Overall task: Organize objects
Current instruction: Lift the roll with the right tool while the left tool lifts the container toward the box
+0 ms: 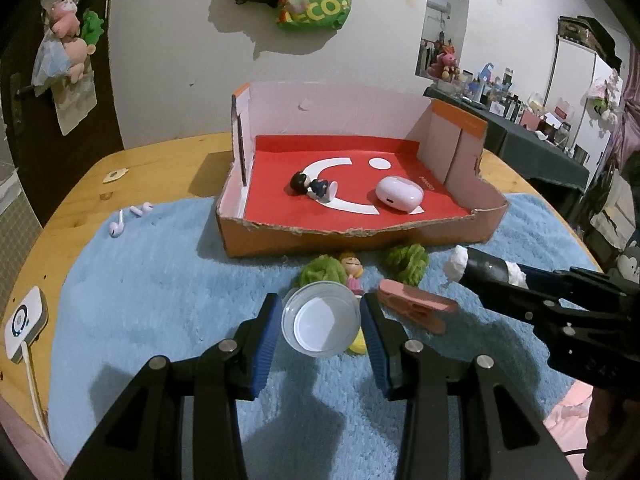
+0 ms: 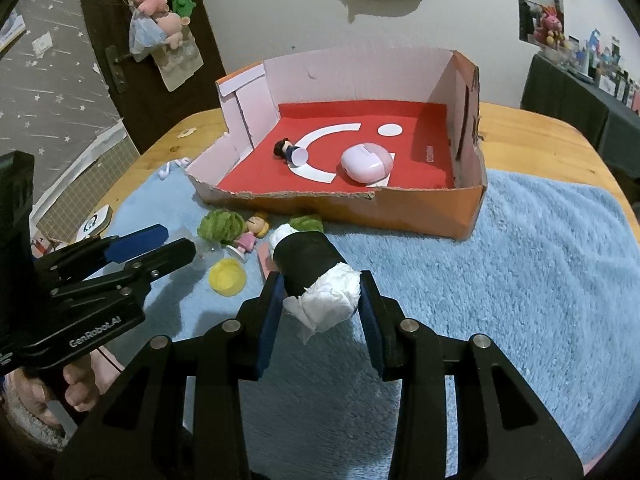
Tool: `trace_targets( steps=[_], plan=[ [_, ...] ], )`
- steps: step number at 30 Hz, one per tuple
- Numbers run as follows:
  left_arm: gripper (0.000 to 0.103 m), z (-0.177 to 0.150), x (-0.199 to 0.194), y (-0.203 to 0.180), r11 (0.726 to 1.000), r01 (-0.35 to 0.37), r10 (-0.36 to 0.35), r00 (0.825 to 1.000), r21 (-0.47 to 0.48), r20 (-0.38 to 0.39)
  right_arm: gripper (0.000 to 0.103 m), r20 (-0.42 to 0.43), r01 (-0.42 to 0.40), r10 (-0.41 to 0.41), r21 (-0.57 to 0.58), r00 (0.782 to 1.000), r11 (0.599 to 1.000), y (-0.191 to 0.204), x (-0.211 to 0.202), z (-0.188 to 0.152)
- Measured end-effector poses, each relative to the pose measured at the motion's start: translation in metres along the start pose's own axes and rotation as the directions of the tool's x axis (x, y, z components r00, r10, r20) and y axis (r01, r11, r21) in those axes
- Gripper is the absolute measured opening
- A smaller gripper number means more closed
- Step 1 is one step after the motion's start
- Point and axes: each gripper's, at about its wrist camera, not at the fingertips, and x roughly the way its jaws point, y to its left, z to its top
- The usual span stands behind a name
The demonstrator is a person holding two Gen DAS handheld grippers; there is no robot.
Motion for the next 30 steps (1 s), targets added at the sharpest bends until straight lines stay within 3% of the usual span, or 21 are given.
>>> trace_targets(
  steps=[19,30],
  plan=[
    [0.043,0.027,0.008,0.000,1.000,-0.009,0.009,1.000,-0.004,0.007,0.036,0.041,-0.033,0.033,-0.001,0.999,0.999,0.000,-0.010,0.017],
    [0.043,0.050,0.008,-0.004,1.000,0.001,-0.002,0.999,0.012,0.051,0.036,0.043,-0.032,0.033,-0.012,0.999,0.999,0.003,-0.010,0.026]
  ],
)
